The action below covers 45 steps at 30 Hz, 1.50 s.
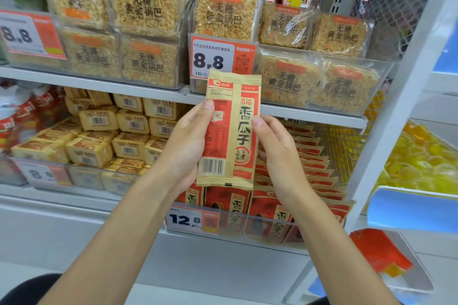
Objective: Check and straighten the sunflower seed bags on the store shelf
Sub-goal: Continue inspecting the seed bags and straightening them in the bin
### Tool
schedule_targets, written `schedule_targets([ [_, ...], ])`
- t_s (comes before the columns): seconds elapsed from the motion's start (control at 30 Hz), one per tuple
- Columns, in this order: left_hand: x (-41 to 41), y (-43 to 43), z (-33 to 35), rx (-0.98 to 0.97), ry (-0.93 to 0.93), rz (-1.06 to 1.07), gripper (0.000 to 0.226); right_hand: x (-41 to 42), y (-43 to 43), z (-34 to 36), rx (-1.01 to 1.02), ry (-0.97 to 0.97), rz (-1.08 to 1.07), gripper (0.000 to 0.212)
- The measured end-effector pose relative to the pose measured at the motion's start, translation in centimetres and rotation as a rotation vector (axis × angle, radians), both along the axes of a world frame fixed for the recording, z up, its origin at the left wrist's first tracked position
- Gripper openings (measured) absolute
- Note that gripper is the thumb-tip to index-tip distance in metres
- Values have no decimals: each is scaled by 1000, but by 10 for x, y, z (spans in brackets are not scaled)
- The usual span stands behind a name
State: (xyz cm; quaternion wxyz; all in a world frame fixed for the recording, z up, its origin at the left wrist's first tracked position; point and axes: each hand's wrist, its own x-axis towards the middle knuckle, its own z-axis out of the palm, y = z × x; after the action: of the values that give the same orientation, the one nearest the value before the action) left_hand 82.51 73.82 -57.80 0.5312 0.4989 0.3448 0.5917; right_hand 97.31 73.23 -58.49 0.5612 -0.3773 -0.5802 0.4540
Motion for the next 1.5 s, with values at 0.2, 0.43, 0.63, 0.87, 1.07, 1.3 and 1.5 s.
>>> schedule_targets([
  [0.2,6,-2,-2,-26,43,-125,36,8,4,4,56,28,-93,19],
  [0.43,-11,4,-1,-216,-13,-296,47,16,5,7,28,139,-68,15],
  [0.63,-13,-1,0,-258,58,-546,54,12,7,6,124,80,-68,14],
  [0.87,-5,-6,3,-259,89,-479,39,23,8,12,129,-65,-11,19],
  [1.07,23,-7,0,35,246,-90,32,43,6,22,-33,252,43,47],
  [1.3,45,5,2,325,259,284,18,63,5,32,147,283,146,56],
  [1.5,42,21,-4,264,413,189,22,73,9,30,366,-25,-169,21],
])
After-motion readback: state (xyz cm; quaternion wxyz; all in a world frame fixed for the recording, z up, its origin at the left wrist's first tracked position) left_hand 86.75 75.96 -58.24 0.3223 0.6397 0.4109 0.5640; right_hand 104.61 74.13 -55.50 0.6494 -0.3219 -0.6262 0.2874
